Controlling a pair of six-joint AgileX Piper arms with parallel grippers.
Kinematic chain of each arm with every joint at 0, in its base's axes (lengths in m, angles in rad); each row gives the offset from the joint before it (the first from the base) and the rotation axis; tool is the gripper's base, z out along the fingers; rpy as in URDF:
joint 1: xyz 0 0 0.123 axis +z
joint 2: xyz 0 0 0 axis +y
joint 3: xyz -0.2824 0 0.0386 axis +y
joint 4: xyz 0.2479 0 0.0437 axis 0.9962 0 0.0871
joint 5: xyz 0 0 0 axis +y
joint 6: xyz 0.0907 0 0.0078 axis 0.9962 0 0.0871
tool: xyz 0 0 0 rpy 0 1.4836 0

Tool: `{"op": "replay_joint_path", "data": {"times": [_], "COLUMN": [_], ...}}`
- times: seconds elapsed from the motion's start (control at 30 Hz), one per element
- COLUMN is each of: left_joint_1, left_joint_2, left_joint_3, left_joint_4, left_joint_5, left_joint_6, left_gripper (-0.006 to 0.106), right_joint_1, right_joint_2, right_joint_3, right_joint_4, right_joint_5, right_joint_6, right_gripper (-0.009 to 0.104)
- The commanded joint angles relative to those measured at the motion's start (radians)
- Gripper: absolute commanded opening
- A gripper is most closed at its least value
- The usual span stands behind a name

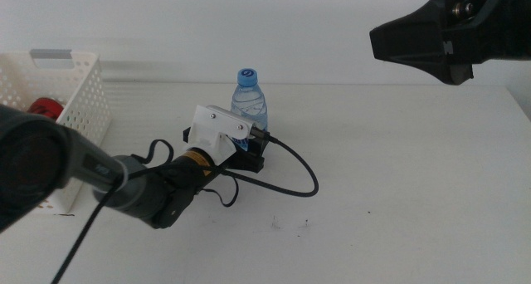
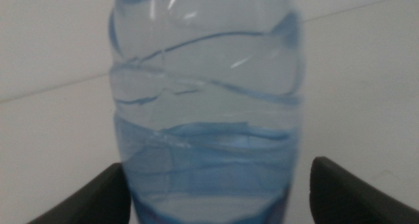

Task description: Use arms to grab the bottles and put them into the dustbin to the left of the table.

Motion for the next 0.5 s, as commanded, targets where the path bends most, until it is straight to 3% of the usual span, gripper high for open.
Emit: {"op": "replay_joint_path", "data": {"times": [0.0, 0.13, 0.23, 0.33, 0.47], "left_joint_1": [0.002, 0.002, 0.002, 0.008, 0.011], "left_joint_2": [0.038, 0.065, 0.065, 0.065, 0.039], "left_joint_3": [-0.048, -0.106, -0.124, -0.136, -0.123], "left_joint_4": [-0.013, -0.019, -0.060, -0.079, -0.038], "left_joint_5": [0.007, 0.001, 0.014, 0.050, 0.055], "left_joint_6": [-0.010, -0.010, 0.016, 0.041, -0.080], "left_gripper": [0.094, 0.093, 0.086, 0.065, 0.024], "right_joint_1": [0.000, 0.000, 0.000, 0.000, 0.000], "right_joint_2": [-0.002, -0.002, -0.002, -0.002, -0.002], "right_joint_3": [-0.010, -0.010, -0.010, -0.010, -0.010], "right_joint_4": [-0.001, -0.001, -0.001, -0.001, -0.001], "right_joint_5": [-0.008, -0.008, -0.008, -0.008, -0.008], "right_joint_6": [-0.008, -0.008, -0.008, -0.008, -0.008], "right_gripper": [0.078, 0.078, 0.078, 0.078, 0.078]}}
